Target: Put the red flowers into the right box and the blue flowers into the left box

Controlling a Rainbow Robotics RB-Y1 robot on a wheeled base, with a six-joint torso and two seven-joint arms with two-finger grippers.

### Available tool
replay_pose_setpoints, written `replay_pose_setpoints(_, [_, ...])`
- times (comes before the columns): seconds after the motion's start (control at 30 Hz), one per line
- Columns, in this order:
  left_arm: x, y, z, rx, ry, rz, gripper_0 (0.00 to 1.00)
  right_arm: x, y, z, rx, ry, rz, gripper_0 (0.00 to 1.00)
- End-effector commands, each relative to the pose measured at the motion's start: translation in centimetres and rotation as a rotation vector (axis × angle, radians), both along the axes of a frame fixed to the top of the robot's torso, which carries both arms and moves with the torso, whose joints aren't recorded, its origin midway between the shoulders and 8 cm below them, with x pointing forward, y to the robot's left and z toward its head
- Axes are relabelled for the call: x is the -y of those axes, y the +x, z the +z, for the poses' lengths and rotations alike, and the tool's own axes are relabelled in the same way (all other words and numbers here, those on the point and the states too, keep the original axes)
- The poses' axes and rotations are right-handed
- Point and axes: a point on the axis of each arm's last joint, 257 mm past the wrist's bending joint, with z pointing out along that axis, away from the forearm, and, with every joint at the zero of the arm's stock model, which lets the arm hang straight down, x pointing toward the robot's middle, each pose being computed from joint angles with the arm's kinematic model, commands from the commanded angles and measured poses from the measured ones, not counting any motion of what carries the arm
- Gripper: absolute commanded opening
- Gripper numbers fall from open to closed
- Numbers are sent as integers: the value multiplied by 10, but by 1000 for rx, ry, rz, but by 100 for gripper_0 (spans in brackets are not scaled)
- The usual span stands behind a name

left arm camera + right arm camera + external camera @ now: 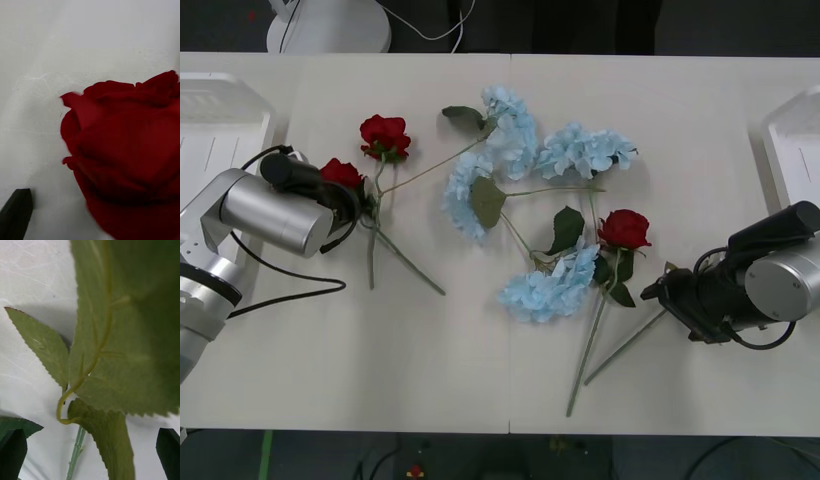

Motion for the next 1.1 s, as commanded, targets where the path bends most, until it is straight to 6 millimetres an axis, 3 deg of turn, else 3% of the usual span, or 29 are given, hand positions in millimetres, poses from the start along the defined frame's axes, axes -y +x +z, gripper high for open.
replay_pose_setpoints(0.03, [19,13,13,26,38,-72,0,-6,-6,-10,19,-16,75,100])
replay_pose_setpoints(0.23, [21,13,14,27,33,-75,0,-11,-5,-12,28,-21,85,100])
replay_pose_setpoints(0.5, [25,18,35,59,-24,-77,0,-11,-5,-14,33,-30,86,100])
replay_pose_setpoints(0.67, [30,26,89,137,-88,-145,0,-10,-5,-16,35,-39,85,100])
replay_pose_setpoints(0.77, [42,28,118,177,-157,-188,0,-9,-5,-16,35,-42,82,89])
replay_pose_setpoints(0.93, [68,26,168,260,-229,-307,0,-7,-5,-17,33,-44,70,34])
replay_pose_setpoints(1.03, [75,18,188,308,-262,-362,0,-7,-5,-17,33,-44,67,11])
replay_pose_setpoints(1.1, [79,13,201,345,-289,-387,0,-6,-5,-19,31,-45,62,4])
